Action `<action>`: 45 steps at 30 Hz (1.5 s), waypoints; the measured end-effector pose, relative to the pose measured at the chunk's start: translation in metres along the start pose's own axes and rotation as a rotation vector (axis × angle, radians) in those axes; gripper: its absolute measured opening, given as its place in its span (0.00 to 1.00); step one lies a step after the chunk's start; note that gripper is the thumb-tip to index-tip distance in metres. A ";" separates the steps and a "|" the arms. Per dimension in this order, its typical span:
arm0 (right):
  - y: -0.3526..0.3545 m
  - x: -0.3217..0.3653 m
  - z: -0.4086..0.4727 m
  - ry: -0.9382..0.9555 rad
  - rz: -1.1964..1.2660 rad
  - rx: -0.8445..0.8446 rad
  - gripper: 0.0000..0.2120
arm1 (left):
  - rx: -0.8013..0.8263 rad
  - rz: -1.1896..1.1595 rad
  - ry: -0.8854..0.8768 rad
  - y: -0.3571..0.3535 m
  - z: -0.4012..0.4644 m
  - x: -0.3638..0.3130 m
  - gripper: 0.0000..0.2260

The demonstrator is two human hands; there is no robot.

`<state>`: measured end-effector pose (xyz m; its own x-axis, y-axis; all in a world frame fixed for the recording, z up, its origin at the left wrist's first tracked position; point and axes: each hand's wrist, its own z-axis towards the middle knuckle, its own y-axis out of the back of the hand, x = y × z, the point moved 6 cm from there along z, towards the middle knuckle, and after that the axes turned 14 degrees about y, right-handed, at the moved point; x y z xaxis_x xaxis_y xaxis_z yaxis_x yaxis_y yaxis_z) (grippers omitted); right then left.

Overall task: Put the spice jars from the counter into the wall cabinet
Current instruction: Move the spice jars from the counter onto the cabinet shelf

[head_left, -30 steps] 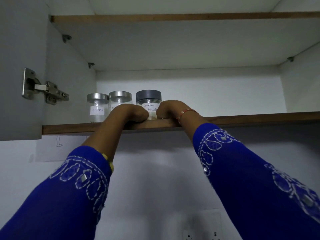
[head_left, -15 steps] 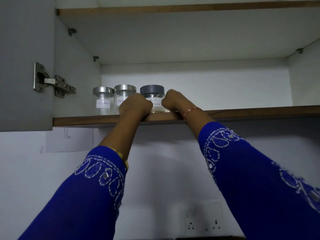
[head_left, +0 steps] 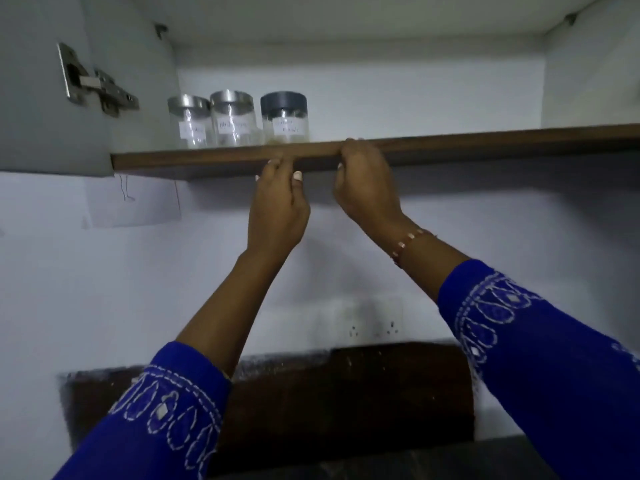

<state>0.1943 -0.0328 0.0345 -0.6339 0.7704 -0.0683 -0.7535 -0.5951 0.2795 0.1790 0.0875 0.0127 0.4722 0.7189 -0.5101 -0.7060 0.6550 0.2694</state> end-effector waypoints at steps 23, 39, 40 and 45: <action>0.121 0.017 -0.420 -0.967 0.208 0.358 0.19 | 0.746 -0.272 0.587 -0.092 -0.388 0.041 0.15; 0.094 0.066 -0.555 -0.849 0.272 1.102 0.45 | 1.049 -0.250 1.198 -0.091 -0.523 0.077 0.15; 0.094 0.062 -0.553 -0.884 0.309 1.054 0.44 | 1.032 -0.254 1.214 -0.088 -0.520 0.079 0.15; 0.097 0.046 -0.516 -1.109 0.743 0.666 0.38 | 0.952 -0.368 1.269 -0.074 -0.495 0.091 0.14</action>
<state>0.0018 -0.1735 -0.4355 -0.1451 0.3053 0.9411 0.0834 -0.9440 0.3191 0.0131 -0.0111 -0.4581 -0.5217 0.1725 -0.8355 0.1313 0.9839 0.1212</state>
